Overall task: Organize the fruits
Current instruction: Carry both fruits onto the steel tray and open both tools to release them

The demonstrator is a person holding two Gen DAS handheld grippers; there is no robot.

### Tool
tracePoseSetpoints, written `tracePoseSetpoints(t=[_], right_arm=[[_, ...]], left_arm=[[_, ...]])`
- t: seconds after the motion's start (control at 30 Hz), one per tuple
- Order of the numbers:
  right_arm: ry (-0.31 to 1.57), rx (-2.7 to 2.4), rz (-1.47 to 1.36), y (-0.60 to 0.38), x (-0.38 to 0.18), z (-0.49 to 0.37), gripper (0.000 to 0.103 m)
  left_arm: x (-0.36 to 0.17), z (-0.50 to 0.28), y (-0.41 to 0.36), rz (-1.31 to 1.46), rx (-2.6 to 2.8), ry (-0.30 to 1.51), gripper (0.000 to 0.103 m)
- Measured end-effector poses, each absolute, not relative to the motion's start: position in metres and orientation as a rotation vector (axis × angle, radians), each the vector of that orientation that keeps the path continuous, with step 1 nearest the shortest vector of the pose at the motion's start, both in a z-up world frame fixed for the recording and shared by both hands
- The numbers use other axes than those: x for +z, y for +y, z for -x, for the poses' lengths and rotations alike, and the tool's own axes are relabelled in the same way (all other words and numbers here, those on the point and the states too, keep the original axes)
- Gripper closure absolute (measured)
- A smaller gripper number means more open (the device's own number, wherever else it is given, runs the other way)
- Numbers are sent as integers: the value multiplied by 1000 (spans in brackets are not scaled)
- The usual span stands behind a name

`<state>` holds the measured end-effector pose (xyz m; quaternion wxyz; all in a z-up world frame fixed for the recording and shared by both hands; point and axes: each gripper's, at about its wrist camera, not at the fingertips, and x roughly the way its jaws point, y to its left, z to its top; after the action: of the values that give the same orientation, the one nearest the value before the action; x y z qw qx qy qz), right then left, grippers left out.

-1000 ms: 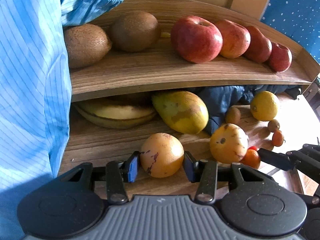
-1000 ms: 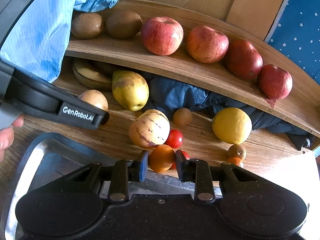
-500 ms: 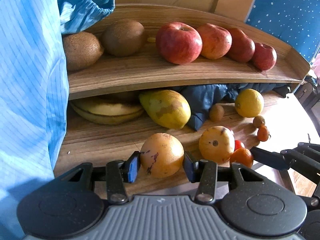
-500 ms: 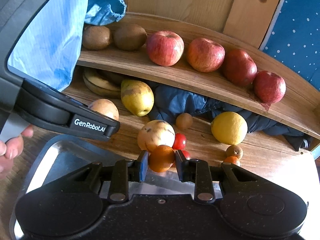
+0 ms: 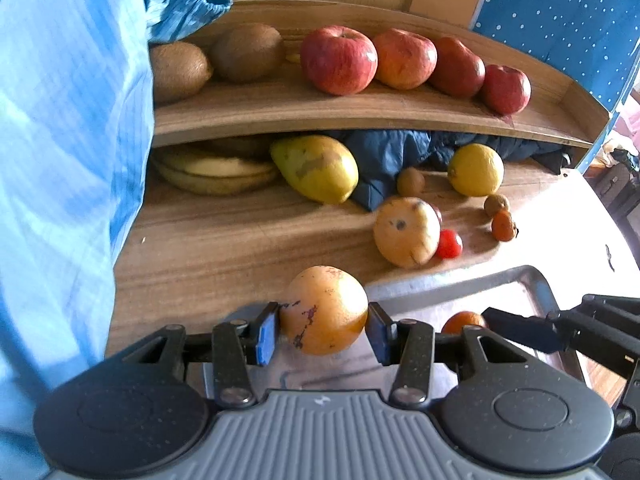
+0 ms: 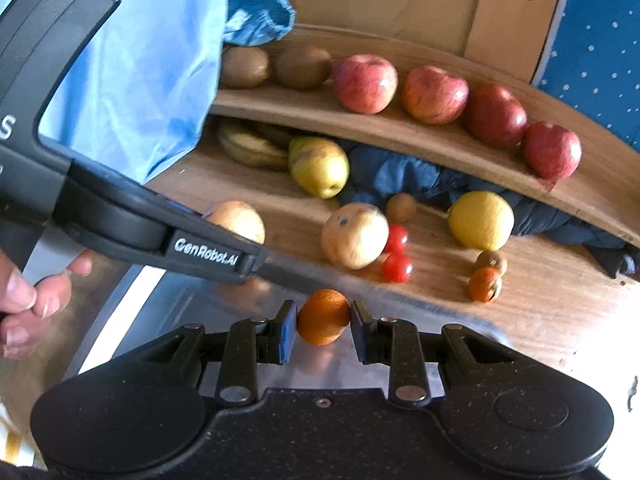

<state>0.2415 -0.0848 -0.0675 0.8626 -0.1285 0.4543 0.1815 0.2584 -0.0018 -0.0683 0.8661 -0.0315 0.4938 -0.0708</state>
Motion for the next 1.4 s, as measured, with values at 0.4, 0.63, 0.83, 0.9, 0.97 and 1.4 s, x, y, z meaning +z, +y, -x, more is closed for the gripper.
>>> tracePoseSetpoints(t=[0.4, 0.63, 0.83, 0.9, 0.97, 1.4], right_arm=[[995, 506, 263, -95, -67, -202, 72], [1023, 555, 263, -101, -68, -185, 72], [1046, 582, 254, -106, -69, -174, 72], [1051, 592, 253, -107, -69, -170, 72], [1051, 601, 256, -108, -69, -167, 72], [1053, 615, 263, -116, -69, -152, 70]], left_arm=[[-70, -214, -9, 91, -79, 1070, 53], [-73, -190, -13, 111, -39, 1093, 53], [-75, -171, -18, 114, -14, 1102, 53], [-75, -164, -19, 112, -7, 1102, 53], [-75, -159, -20, 108, 0, 1102, 53], [-81, -138, -24, 107, 28, 1102, 53]])
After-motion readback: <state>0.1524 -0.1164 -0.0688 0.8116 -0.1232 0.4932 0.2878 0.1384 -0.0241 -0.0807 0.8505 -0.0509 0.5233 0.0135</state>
